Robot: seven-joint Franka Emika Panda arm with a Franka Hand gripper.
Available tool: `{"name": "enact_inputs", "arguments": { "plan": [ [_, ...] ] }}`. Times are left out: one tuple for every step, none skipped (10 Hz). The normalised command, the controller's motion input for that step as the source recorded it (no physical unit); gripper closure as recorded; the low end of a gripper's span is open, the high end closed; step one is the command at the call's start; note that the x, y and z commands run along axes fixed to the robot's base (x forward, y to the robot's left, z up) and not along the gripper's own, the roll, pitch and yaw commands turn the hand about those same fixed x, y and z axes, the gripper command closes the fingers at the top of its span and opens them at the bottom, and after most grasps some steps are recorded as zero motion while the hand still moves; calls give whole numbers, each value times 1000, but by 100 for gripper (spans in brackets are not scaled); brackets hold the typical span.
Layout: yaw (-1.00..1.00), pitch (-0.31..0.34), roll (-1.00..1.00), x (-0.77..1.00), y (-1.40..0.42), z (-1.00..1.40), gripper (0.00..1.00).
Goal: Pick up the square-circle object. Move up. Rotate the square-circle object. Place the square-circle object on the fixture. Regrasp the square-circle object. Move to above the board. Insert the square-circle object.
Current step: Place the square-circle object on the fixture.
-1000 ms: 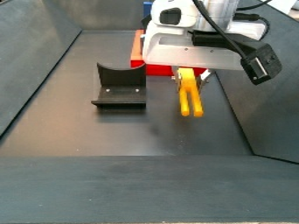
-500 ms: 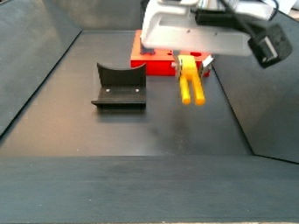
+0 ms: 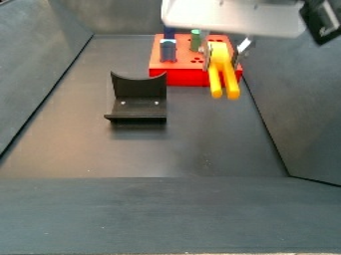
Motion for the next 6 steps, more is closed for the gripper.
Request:
{"name": "enact_inputs", "arguments": {
  "plan": [
    [33,104,143,-22,-6,753,100],
    [32,106,135,-19,-1,630,100],
    [31,109,123,-10,0,465,100],
    [30,111,116,-7,3,379,100],
    [30,116,111,-4,7,202,100],
    [-51,145,397,1000,-494,9,100]
  ]
}}
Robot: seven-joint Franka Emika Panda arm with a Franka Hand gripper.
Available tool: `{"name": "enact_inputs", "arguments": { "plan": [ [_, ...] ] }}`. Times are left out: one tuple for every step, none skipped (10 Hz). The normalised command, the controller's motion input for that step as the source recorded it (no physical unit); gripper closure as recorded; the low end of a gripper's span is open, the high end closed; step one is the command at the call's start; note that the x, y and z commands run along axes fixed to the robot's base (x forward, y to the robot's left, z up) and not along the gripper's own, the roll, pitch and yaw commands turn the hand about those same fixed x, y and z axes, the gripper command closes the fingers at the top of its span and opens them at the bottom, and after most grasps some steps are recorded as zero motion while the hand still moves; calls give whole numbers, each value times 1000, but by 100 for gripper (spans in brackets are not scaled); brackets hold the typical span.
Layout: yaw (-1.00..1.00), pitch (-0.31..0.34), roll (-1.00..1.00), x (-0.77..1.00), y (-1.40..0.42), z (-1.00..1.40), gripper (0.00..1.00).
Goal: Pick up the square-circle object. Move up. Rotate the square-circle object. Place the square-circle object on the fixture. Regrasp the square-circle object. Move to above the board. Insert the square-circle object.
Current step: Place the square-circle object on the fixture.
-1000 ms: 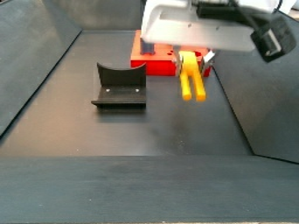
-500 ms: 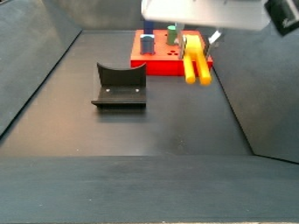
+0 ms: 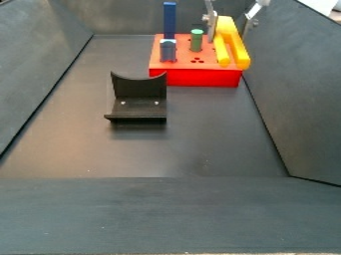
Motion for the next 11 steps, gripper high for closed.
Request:
{"name": "enact_inputs", "arguments": {
  "plan": [
    [-35,146,386,1000,-479,-19,100],
    [-13,139,370,1000,-441,-16,100],
    [6,115,250,1000,-385,-11,100],
    [11,115,174,1000,-361,-12,100],
    [24,125,152,1000,-321,-8,100],
    [30,131,148,1000,-305,-6,100],
    [38,143,145,1000,-268,-4,100],
    [40,149,143,1000,-249,-1,100],
    [44,149,142,1000,-205,-1,100],
    [46,148,143,1000,-184,-3,100],
    [46,155,142,1000,-149,2,100]
  ]
}}
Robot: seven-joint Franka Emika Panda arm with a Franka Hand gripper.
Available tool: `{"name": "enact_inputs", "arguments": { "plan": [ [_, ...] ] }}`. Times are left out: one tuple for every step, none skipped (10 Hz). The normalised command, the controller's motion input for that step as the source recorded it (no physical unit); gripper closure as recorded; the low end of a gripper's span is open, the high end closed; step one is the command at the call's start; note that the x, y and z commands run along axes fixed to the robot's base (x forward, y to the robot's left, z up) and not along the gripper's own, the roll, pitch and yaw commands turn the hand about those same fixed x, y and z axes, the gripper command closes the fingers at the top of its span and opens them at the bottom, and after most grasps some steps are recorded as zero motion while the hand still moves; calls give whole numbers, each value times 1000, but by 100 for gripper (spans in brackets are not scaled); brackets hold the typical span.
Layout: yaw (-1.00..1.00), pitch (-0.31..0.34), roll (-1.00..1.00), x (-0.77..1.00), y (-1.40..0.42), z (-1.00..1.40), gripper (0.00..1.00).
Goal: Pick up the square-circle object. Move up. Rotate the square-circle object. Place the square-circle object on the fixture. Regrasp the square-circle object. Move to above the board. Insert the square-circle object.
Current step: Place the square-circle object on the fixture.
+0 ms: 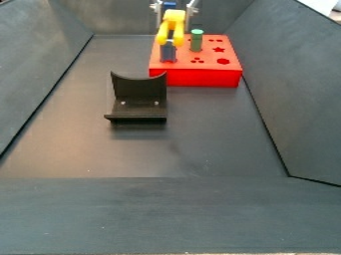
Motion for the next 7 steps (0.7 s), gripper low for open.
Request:
{"name": "enact_inputs", "arguments": {
  "plan": [
    [49,159,141,1000,-136,5,100],
    [53,151,141,1000,-105,-1,100],
    [51,148,141,1000,-91,0,100],
    [85,55,-1000,766,380,52,100],
    [82,55,-1000,707,382,47,100],
    [49,71,-1000,577,256,20,100],
    [44,85,-1000,523,176,14,100]
  ]
}}
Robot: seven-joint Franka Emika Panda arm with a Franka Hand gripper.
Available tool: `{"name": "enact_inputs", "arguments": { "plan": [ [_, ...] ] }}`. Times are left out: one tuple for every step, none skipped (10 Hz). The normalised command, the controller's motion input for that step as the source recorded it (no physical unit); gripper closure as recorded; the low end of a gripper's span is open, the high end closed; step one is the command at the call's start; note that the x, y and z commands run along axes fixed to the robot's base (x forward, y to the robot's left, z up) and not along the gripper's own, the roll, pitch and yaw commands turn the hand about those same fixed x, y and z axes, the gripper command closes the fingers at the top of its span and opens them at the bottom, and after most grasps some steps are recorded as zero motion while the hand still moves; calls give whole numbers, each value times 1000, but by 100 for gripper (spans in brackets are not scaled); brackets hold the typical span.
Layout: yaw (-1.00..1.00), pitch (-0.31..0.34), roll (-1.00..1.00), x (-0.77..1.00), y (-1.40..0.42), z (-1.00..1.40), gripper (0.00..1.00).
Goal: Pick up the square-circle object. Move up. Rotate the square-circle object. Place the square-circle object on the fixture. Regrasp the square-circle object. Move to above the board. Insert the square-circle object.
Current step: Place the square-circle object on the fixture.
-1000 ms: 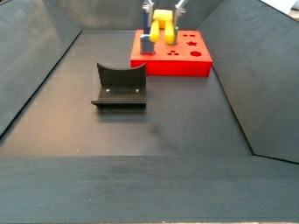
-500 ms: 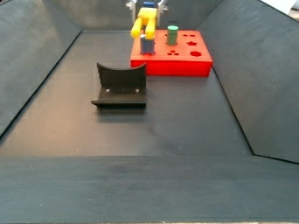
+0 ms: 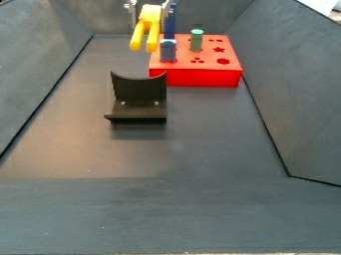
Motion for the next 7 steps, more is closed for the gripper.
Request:
{"name": "enact_inputs", "arguments": {
  "plan": [
    [34,107,-1000,430,102,6,100],
    [23,119,-1000,363,81,-4,100],
    [3,134,-1000,272,62,-9,100],
    [-7,143,-1000,223,59,-10,100],
    [-34,161,-1000,129,51,-12,100],
    [-72,170,-1000,53,48,-10,100],
    [-100,150,-914,42,47,-10,100]
  ]
}}
